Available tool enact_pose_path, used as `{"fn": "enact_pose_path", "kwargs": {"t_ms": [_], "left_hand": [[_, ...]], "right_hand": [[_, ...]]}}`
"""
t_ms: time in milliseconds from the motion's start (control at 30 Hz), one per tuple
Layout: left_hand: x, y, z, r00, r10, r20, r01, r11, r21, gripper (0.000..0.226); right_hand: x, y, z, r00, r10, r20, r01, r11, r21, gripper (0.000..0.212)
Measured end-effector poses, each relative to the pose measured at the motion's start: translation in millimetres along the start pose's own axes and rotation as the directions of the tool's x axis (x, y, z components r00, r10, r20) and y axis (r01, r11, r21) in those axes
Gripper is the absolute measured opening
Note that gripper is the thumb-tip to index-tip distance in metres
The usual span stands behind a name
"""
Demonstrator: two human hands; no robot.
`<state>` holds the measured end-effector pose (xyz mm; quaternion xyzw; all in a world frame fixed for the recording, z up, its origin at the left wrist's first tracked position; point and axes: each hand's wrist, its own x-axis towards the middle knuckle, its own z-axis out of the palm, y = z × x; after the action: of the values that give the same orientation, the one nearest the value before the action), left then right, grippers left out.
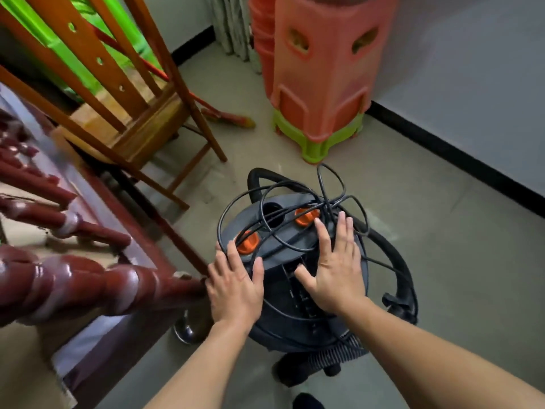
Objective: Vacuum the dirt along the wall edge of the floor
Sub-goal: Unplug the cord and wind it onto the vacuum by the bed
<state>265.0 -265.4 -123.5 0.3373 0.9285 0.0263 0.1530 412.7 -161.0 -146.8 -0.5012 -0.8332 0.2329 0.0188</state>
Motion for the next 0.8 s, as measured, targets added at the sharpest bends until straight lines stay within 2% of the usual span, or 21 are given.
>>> {"fn": "enact_pose_path", "kwargs": {"t_ms": [300,800], "left_hand": [[129.6,0.5,-35.7,0.998,-0.057,-0.018,0.057,0.998,-0.007,0.072],[241.2,-32.3,-73.1,0.928,-0.369,-0.056,0.369,0.929,-0.001,0.071]], "right_hand": [[128.2,-61.3,-4.0,0.999,-0.054,-0.008,0.054,0.998,0.018,0.101],[274.1,-149.1,10.7,0.924,-0.343,0.17,0.342,0.939,0.034,0.098]]}}
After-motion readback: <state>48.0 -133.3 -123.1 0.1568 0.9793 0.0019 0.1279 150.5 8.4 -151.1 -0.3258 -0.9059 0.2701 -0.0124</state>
